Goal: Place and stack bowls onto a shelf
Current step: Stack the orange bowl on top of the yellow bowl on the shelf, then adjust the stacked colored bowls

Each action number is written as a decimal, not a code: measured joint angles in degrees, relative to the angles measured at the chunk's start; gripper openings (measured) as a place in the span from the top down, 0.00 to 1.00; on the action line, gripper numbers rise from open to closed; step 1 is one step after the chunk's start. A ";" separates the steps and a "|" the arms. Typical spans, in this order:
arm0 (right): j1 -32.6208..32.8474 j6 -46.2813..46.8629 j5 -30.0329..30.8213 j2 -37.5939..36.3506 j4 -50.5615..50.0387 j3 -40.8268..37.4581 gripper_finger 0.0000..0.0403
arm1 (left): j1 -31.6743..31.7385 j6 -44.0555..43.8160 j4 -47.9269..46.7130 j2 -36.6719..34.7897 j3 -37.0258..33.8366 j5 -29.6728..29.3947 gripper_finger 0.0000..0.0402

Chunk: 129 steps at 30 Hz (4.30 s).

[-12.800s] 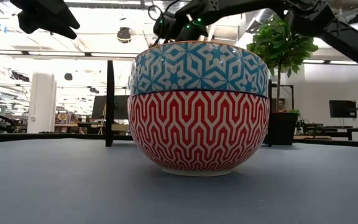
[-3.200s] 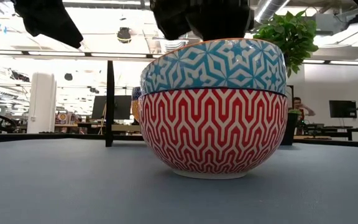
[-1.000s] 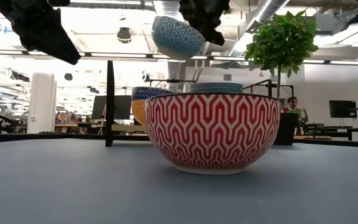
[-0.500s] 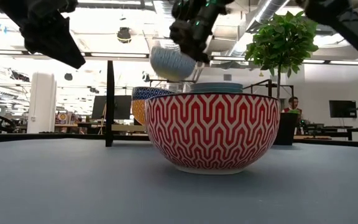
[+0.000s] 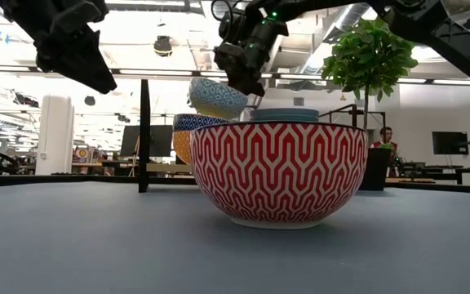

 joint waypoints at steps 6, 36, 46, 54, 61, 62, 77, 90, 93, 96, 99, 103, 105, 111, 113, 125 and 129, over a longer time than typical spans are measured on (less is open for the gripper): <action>0.07 0.08 -0.25 0.30 2.11 0.00 0.91 | 0.64 0.00 0.03 0.00 0.00 0.01 0.60; 1.34 -3.64 -1.42 4.57 1.20 0.31 0.53 | 0.63 -2.41 0.07 0.00 0.00 0.00 0.60; 1.74 -1.50 -1.47 -1.26 6.98 0.37 0.51 | 0.63 -2.14 0.04 0.00 0.00 -0.71 0.60; 9.61 -3.86 2.19 0.41 11.23 0.00 0.64 | 0.63 -2.15 0.04 0.02 0.00 -1.70 0.60; 16.56 -9.63 26.29 -0.80 7.60 -0.72 0.80 | 0.80 3.07 3.52 0.02 -0.02 -12.05 0.63; 17.15 -9.64 27.48 -1.53 5.77 -0.26 0.82 | 1.05 5.41 5.81 0.02 -0.04 -13.74 0.65; 20.58 -0.88 29.05 -18.35 -9.78 0.24 0.90 | 13.64 45.42 58.64 0.00 -9.07 7.70 1.00; 21.11 0.98 32.89 -20.50 -14.14 0.07 0.92 | 15.66 49.48 65.97 12.15 -6.92 1.00 1.00; 21.18 1.76 33.34 -20.19 -17.06 0.06 0.90 | 11.32 49.22 58.51 11.18 -1.75 -1.24 1.00; 21.20 1.82 33.40 -20.30 -18.76 0.07 0.92 | 4.86 48.58 50.61 6.14 -1.06 -14.16 1.00; 21.18 1.80 33.38 -20.30 -18.97 0.07 0.95 | -0.63 38.83 42.33 -3.64 -4.55 -20.96 1.00; 20.79 1.35 33.38 -20.75 -18.74 0.07 0.94 | -5.31 25.15 38.57 -13.36 -14.16 -24.46 1.00; 20.30 1.39 33.38 -20.80 -18.69 0.09 0.92 | -5.96 20.71 39.13 -15.61 -18.98 -26.00 1.00; 19.56 1.40 33.33 -20.23 -17.52 0.09 0.92 | -4.09 16.07 51.16 -17.49 -31.46 -26.99 1.00; 19.58 1.40 33.31 -20.25 -17.36 0.09 0.94 | -2.46 18.96 58.41 -17.57 -34.86 -25.46 1.00; 18.89 1.84 33.18 -20.25 -16.28 0.09 0.91 | 17.43 39.21 84.70 -16.89 -41.22 7.32 1.00; 18.33 1.84 33.16 -20.25 -16.13 0.09 0.94 | 23.52 40.11 84.13 -16.87 -41.02 15.09 1.00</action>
